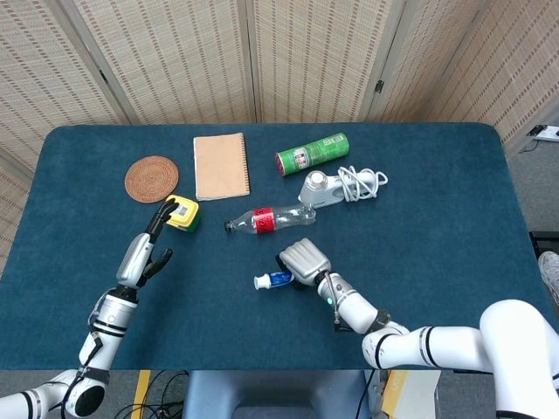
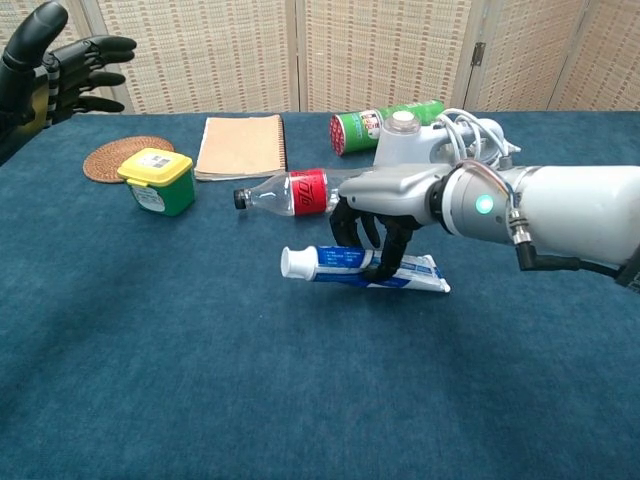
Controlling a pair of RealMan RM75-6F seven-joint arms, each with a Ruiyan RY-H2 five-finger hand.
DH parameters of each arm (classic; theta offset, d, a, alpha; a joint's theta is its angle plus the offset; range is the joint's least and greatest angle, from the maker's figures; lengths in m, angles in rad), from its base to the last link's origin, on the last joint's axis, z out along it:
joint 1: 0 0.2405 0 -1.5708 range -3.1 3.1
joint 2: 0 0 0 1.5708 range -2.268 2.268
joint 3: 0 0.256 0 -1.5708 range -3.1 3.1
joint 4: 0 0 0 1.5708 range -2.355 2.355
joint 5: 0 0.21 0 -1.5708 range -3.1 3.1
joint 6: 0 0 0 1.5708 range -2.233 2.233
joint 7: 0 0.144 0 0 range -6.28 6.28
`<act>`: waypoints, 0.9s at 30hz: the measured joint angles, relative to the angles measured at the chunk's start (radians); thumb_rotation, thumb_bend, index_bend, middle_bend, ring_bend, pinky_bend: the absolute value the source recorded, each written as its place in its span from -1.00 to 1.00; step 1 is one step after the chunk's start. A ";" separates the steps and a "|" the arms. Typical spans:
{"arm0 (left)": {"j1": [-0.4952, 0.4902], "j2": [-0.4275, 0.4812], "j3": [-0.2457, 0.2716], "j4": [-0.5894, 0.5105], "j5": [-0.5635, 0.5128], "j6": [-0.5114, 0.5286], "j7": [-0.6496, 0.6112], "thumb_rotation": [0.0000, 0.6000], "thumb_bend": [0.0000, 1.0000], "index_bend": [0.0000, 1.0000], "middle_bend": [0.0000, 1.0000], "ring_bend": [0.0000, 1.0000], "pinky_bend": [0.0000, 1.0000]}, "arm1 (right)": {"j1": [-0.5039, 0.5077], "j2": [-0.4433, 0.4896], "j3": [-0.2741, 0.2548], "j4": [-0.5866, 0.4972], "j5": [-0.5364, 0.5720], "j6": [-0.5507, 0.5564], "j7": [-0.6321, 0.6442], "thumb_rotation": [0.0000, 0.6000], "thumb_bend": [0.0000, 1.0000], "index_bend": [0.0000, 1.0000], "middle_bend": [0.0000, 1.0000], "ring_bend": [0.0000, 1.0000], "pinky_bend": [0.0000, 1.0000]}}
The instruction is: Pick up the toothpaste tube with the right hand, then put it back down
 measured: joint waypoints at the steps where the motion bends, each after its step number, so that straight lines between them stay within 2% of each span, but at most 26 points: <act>1: 0.001 0.000 -0.002 0.001 -0.001 0.001 -0.001 -0.95 -0.95 -1.00 -1.00 -1.00 -0.70 | 0.000 0.006 0.000 -0.004 0.002 0.000 0.003 1.00 -0.42 -0.68 -0.39 -0.35 0.07; 5: 0.007 0.004 -0.005 0.002 -0.004 0.004 -0.004 -0.95 -0.95 -1.00 -1.00 -1.00 -0.70 | -0.007 0.041 0.001 -0.030 -0.001 0.012 0.021 1.00 -0.43 -0.98 -0.63 -0.53 -0.07; 8: 0.011 0.011 -0.004 0.003 -0.009 0.002 0.002 -0.95 -0.95 -1.00 -1.00 -1.00 -0.70 | -0.021 0.079 0.005 -0.057 -0.017 0.029 0.048 1.00 -0.43 -1.00 -0.70 -0.59 -0.12; 9: 0.012 0.014 -0.003 0.003 -0.011 0.001 0.009 -0.85 -0.95 -1.00 -1.00 -1.00 -0.70 | -0.031 0.098 0.006 -0.070 -0.027 0.039 0.064 1.00 -0.43 -1.00 -0.70 -0.59 -0.12; 11: 0.016 0.021 -0.002 0.004 -0.019 -0.002 0.031 -0.22 -0.95 -1.00 -1.00 -1.00 -0.70 | -0.051 0.129 0.008 -0.090 -0.049 0.058 0.090 1.00 -0.42 -1.00 -0.66 -0.60 -0.12; 13: 0.019 0.029 0.000 0.004 -0.029 -0.005 0.061 0.11 -0.95 -1.00 -1.00 -1.00 -0.70 | -0.081 0.167 0.007 -0.113 -0.084 0.093 0.124 1.00 -0.42 -1.00 -0.60 -0.60 -0.12; 14: 0.023 0.036 0.002 0.004 -0.037 -0.008 0.085 0.18 -0.95 -1.00 -1.00 -1.00 -0.70 | -0.095 0.183 0.005 -0.123 -0.101 0.109 0.136 1.00 -0.41 -1.00 -0.57 -0.60 -0.12; 16: 0.032 0.053 0.005 0.004 -0.060 -0.012 0.129 0.66 -0.95 -1.00 -1.00 -1.00 -0.70 | -0.136 0.225 -0.003 -0.145 -0.146 0.151 0.167 1.00 -0.39 -0.98 -0.51 -0.58 -0.12; 18: 0.042 0.067 0.008 0.006 -0.079 -0.012 0.162 0.97 -0.95 -1.00 -1.00 -1.00 -0.70 | -0.182 0.269 -0.015 -0.165 -0.200 0.195 0.207 1.00 -0.34 -0.94 -0.48 -0.56 -0.12; 24: 0.083 0.088 0.016 0.046 -0.111 0.041 0.303 1.00 -0.95 -0.80 -0.94 -0.95 -0.65 | -0.338 0.371 -0.073 -0.188 -0.375 0.339 0.338 1.00 -0.26 -0.90 -0.47 -0.55 -0.12; 27: 0.121 0.100 0.022 0.058 -0.135 0.086 0.380 1.00 -0.95 -0.78 -0.90 -0.95 -0.65 | -0.416 0.395 -0.104 -0.181 -0.446 0.424 0.397 1.00 -0.26 -0.90 -0.47 -0.55 -0.12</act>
